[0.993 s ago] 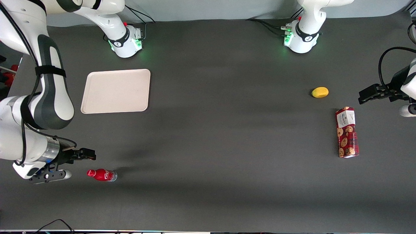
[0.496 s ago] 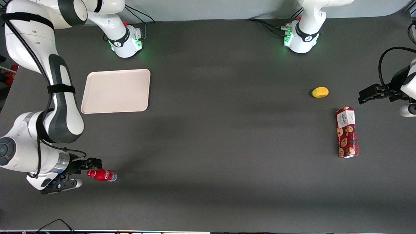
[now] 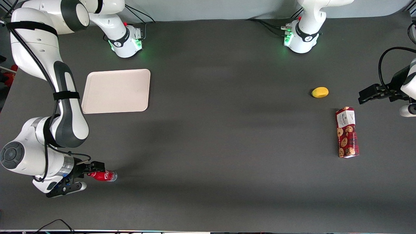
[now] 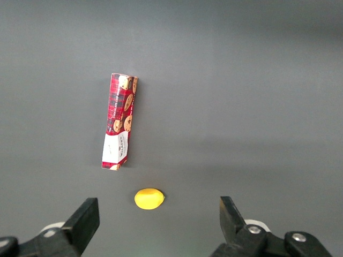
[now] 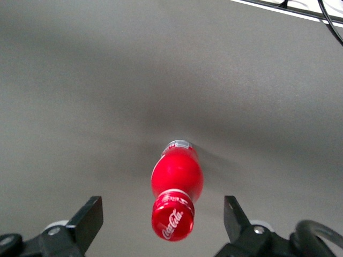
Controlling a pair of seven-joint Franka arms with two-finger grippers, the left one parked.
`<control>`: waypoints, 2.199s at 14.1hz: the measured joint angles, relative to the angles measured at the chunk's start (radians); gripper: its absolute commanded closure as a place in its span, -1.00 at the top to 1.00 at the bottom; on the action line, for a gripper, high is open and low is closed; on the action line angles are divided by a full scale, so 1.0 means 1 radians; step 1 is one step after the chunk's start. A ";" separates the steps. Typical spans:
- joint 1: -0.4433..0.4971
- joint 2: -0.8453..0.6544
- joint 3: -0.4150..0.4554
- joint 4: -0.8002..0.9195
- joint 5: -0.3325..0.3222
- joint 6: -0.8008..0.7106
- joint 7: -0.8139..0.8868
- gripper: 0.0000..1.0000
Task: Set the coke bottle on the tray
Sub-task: 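Close the right gripper around the bottle's cap end, then lift the bottle and carry it onto the white tray's corner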
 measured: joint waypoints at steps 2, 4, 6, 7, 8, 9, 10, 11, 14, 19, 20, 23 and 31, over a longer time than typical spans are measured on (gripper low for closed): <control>-0.001 0.009 0.000 0.000 0.000 0.004 -0.012 1.00; -0.004 0.017 -0.001 0.000 0.000 0.006 -0.016 1.00; -0.005 0.021 -0.001 0.000 0.000 0.007 -0.017 1.00; -0.006 0.022 -0.001 0.000 0.000 0.007 -0.017 0.97; -0.006 0.023 -0.002 0.000 0.000 0.007 -0.018 0.95; -0.006 0.024 -0.002 0.000 0.000 0.007 -0.018 0.93; -0.006 0.025 -0.002 0.000 0.000 0.007 -0.018 0.62; -0.006 0.025 -0.002 0.000 0.000 0.007 -0.025 0.34; -0.007 0.026 -0.002 0.000 0.000 0.009 -0.081 -1.00; -0.006 0.029 -0.003 0.003 0.000 0.021 -0.090 -1.00; -0.006 0.029 -0.003 0.004 0.000 0.021 -0.090 -1.00; -0.001 0.028 -0.002 0.021 0.000 0.006 -0.091 -1.00; 0.008 -0.141 -0.001 0.230 0.000 -0.501 -0.090 -1.00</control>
